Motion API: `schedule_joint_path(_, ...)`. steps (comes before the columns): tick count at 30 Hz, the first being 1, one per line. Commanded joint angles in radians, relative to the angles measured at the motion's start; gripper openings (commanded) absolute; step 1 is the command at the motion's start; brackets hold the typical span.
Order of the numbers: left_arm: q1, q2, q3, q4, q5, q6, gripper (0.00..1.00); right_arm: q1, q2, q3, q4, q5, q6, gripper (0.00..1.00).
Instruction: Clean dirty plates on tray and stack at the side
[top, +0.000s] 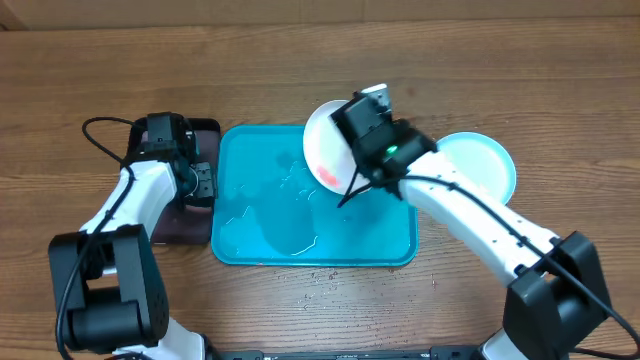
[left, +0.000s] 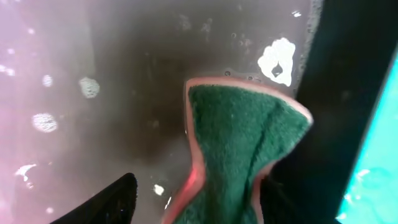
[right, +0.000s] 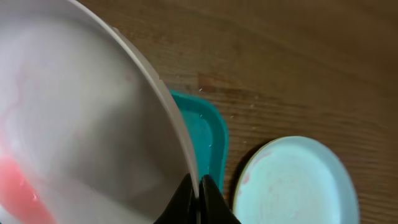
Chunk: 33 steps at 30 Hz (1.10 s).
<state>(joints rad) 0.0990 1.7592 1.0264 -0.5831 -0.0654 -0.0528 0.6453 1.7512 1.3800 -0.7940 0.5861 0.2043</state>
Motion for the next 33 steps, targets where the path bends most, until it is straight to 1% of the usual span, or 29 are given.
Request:
schedule_joint_path(1, -0.001, 0.039, 0.014, 0.013, 0.018, -0.007, 0.61, 0.058, -0.024, 0.03, 0.014, 0.264, -0.003, 0.04)
schedule_joint_path(2, -0.001, 0.045, 0.014, 0.018, 0.018, -0.007, 0.58, 0.076, -0.024, 0.03, 0.018, 0.305, -0.002, 0.04)
schedule_joint_path(3, -0.001, 0.05, 0.014, 0.021, 0.018, -0.007, 0.52, 0.09, -0.024, 0.03, 0.023, 0.339, -0.002, 0.04)
schedule_joint_path(6, -0.001, 0.058, 0.014, 0.026, 0.017, -0.007, 0.33, 0.135, -0.024, 0.03, 0.042, 0.44, -0.002, 0.04)
schedule_joint_path(9, 0.0, 0.06, 0.014, 0.026, 0.004, -0.006, 0.06, 0.169, -0.024, 0.03, 0.067, 0.514, -0.002, 0.04)
schedule_joint_path(14, 0.0, 0.055, 0.025, 0.017, -0.049, -0.007, 0.04, 0.185, -0.024, 0.03, 0.082, 0.559, -0.003, 0.04)
schedule_joint_path(19, 0.0, 0.026, 0.075, -0.004, -0.05, -0.007, 0.04, 0.185, -0.025, 0.03, 0.09, 0.569, -0.003, 0.04)
schedule_joint_path(20, 0.0, 0.02, 0.083, -0.008, -0.05, -0.007, 0.1, 0.185, -0.025, 0.03, 0.097, 0.575, -0.003, 0.04)
schedule_joint_path(21, 0.0, 0.016, 0.088, -0.013, -0.05, -0.007, 0.31, 0.185, -0.026, 0.03, 0.1, 0.582, -0.003, 0.04)
schedule_joint_path(22, 0.0, 0.013, 0.089, -0.02, -0.05, -0.007, 0.5, 0.186, -0.027, 0.03, 0.102, 0.584, -0.003, 0.04)
schedule_joint_path(23, 0.0, 0.013, 0.089, -0.031, -0.05, -0.007, 0.63, 0.186, -0.028, 0.03, 0.105, 0.584, -0.003, 0.04)
schedule_joint_path(24, 0.0, 0.014, 0.089, -0.048, -0.05, -0.007, 0.67, 0.186, -0.029, 0.03, 0.106, 0.584, -0.003, 0.04)
schedule_joint_path(25, 0.0, 0.017, 0.087, -0.062, -0.05, -0.007, 0.68, 0.186, -0.029, 0.03, 0.109, 0.584, -0.003, 0.04)
schedule_joint_path(27, 0.0, 0.019, 0.084, -0.09, -0.049, -0.007, 0.68, 0.186, -0.029, 0.03, 0.11, 0.583, -0.002, 0.04)
schedule_joint_path(31, 0.0, 0.019, 0.053, -0.093, -0.042, -0.007, 0.7, 0.186, -0.029, 0.03, 0.116, 0.583, -0.002, 0.04)
schedule_joint_path(33, 0.0, 0.019, 0.034, -0.09, -0.042, -0.007, 0.68, 0.186, -0.029, 0.03, 0.116, 0.58, -0.002, 0.04)
